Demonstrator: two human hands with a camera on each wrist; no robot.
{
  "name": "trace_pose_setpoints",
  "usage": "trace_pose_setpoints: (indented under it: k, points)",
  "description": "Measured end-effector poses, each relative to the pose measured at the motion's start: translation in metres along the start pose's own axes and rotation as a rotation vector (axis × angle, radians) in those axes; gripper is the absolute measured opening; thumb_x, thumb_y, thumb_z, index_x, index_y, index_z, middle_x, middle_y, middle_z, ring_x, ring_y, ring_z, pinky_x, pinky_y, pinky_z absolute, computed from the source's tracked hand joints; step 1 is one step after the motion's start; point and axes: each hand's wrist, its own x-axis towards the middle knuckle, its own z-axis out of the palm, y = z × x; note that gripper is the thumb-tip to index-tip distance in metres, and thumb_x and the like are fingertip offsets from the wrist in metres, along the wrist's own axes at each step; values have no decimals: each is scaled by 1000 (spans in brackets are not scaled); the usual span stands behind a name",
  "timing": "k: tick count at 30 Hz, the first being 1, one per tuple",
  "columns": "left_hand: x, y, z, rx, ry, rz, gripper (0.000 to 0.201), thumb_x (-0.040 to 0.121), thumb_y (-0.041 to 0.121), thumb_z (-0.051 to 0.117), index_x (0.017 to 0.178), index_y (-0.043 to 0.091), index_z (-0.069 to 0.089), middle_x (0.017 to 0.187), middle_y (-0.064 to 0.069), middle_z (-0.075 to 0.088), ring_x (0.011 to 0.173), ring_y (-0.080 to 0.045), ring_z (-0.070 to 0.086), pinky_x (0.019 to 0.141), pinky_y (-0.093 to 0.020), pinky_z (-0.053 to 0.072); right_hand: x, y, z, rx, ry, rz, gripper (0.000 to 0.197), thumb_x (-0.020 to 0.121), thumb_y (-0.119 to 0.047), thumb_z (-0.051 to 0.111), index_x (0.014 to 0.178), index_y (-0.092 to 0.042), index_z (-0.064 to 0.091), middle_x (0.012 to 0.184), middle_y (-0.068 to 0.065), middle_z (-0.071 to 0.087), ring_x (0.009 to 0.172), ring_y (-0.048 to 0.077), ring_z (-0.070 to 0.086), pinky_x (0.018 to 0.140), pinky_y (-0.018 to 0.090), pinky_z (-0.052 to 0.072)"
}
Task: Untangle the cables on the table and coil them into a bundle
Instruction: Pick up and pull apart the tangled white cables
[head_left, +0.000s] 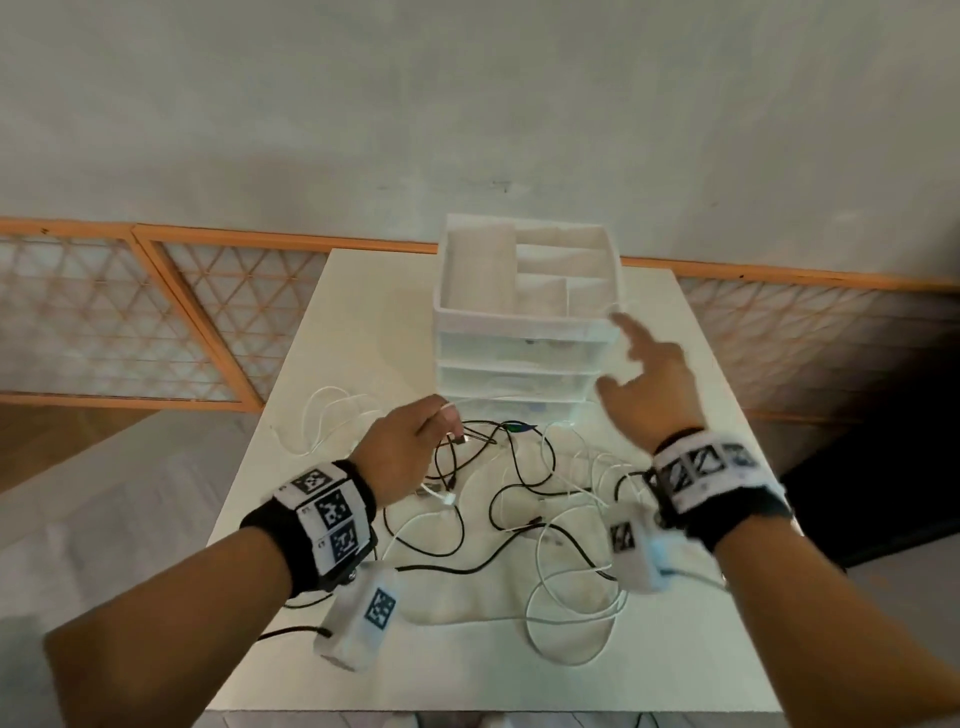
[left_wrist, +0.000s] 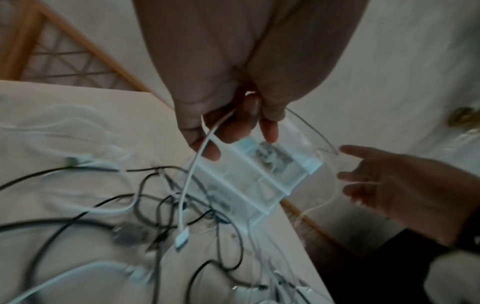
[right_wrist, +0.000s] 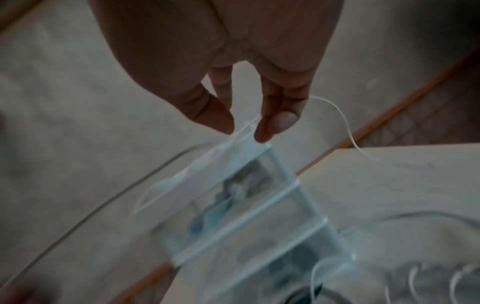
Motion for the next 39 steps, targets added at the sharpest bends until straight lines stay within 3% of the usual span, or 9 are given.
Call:
trace_pose_setpoints:
  k: [5, 11, 16, 20, 22, 26, 29, 34, 39]
  points:
    - [2, 49, 1, 21, -102, 165, 23, 102, 29, 46, 88, 35, 63, 79, 14, 66, 75, -2, 58, 74, -18, 43, -46, -8, 53, -50, -376, -106, 45, 84, -42, 63, 125, -51, 49, 77, -7, 67, 78, 13, 64, 84, 32, 53]
    - [-13, 33, -11, 54, -209, 84, 35, 100, 37, 47, 83, 16, 69, 60, 12, 56, 52, -3, 43, 59, -18, 34, 8, 42, 13, -108, -165, 244, 27, 93, -41, 50, 95, -21, 69, 107, 7, 73, 98, 29, 64, 89, 37, 52]
    - [-32, 0, -4, 128, -278, -114, 37, 105, 27, 37, 80, 13, 60, 45, 30, 51, 46, 9, 47, 56, -12, 33, 46, 50, -24, 29, 106, 166, 31, 65, -59, 62, 84, -34, 66, 105, 0, 70, 93, 29, 69, 86, 45, 58]
    - [-31, -10, 6, 137, -177, -137, 34, 105, 24, 38, 82, 18, 61, 47, 33, 52, 51, 14, 49, 59, -14, 32, 59, 34, -32, 80, 221, -82, 33, 87, -27, 72, 117, -26, 59, 139, -4, 49, 90, 13, 62, 73, 9, 43]
    - [-28, -10, 9, 119, -94, -135, 31, 104, 23, 39, 89, 18, 65, 45, 24, 52, 49, 8, 48, 54, -12, 33, 61, 34, -30, 80, 256, -190, 46, 86, -18, 73, 127, -23, 53, 157, -8, 29, 91, 10, 58, 76, 6, 41]
    - [-27, -18, 6, 116, 20, -162, 27, 104, 23, 38, 99, 26, 64, 54, 12, 43, 50, -4, 42, 55, -22, 32, 45, 61, -7, -76, -61, 3, 91, 84, -18, 75, 154, -33, 19, 159, 3, 31, 123, 32, 56, 107, 47, 45]
    - [-28, -26, 0, 127, 41, -249, 25, 103, 21, 36, 100, 18, 60, 65, 15, 47, 63, -11, 47, 61, -25, 35, 9, 71, 22, -199, -233, 179, 97, 87, -17, 69, 156, -35, 3, 138, 10, 55, 126, 34, 53, 104, 43, 43]
    - [-30, -29, -5, -63, 49, -408, 21, 99, 13, 39, 85, 11, 55, 65, 2, 48, 55, -17, 41, 46, -25, 31, -79, 46, 101, -91, -356, -120, 26, 81, -35, 58, 107, -34, 56, 88, -11, 66, 82, 17, 63, 83, 38, 54]
    - [-34, -19, -7, -307, -54, -498, 18, 94, 9, 43, 81, 11, 54, 55, 2, 36, 42, -10, 30, 42, -20, 25, -143, 16, 171, -452, -885, -319, 39, 87, -50, 59, 119, -28, 58, 123, -4, 53, 114, 22, 55, 98, 36, 43]
